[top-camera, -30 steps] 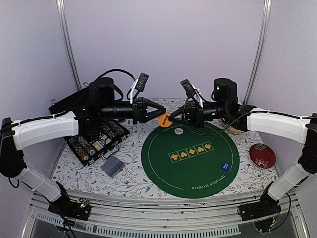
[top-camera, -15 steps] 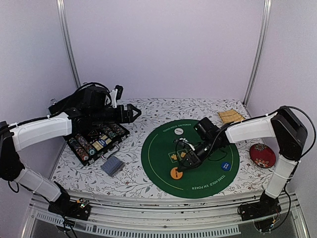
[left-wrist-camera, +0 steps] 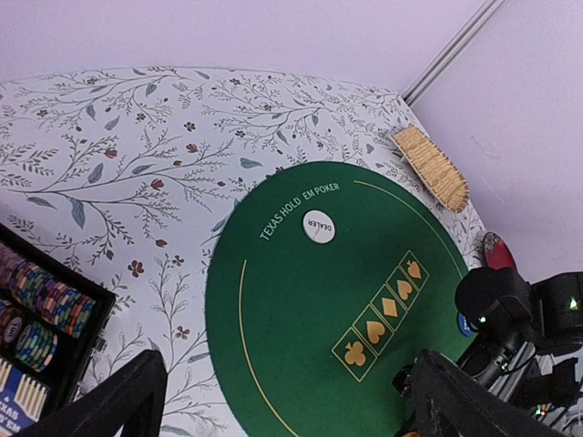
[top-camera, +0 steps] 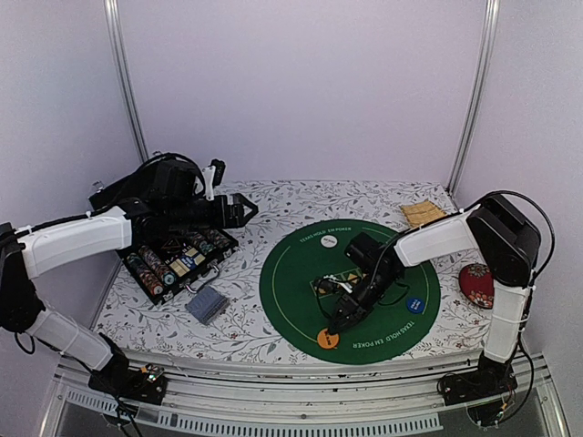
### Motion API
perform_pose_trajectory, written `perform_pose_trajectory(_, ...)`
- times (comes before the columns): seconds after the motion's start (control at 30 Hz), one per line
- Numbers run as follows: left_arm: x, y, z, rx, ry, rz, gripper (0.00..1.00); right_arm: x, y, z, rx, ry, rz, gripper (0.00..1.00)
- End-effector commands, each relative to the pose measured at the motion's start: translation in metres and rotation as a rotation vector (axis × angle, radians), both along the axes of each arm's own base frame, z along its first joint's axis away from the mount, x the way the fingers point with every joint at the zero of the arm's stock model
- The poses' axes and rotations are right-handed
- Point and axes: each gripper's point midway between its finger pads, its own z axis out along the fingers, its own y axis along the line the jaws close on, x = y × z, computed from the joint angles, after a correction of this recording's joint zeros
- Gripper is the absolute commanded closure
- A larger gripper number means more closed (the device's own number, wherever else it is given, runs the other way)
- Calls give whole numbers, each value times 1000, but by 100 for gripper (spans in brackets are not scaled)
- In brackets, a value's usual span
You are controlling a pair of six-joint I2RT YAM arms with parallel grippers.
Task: Distribute texas hold em gaming equipment
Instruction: Place the big blind button on the poker table mat, then pick up the pile of poker chips from the chip case.
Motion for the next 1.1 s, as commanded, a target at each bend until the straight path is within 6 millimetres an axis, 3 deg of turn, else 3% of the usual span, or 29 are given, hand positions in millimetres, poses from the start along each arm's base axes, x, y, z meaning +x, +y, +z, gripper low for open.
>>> perform_pose_trajectory(0.0,-1,4,3,12,-6,9,4,31,-8,-5,-142,-175,-54,58)
perform_pose_trajectory(0.13,1,13,-2,58,4,41,3,63,-16,18,-218,-347,-127,31)
perform_pose_trajectory(0.17,0,15,-2,70,5,48,2,68,-16,29,-218,-389,-139,21)
perform_pose_trajectory(0.2,1,19,-3,83,6,57,2,75,-16,40,-209,-433,-152,3)
perform_pose_trajectory(0.23,1,23,-5,100,7,68,2,81,-16,55,-191,-487,-167,0)
perform_pose_trajectory(0.43,8,67,-18,262,52,178,2,105,-20,135,-60,-792,-220,1)
perform_pose_trajectory(0.63,5,120,-38,490,139,291,2,117,-39,177,-14,-1047,-268,1)
perform_pose_trajectory(0.8,-5,155,-63,628,257,352,2,119,-47,187,-24,-1114,-267,1)
perform_pose_trajectory(1.07,-15,182,-97,663,394,362,2,122,-49,182,-59,-1103,-266,1)
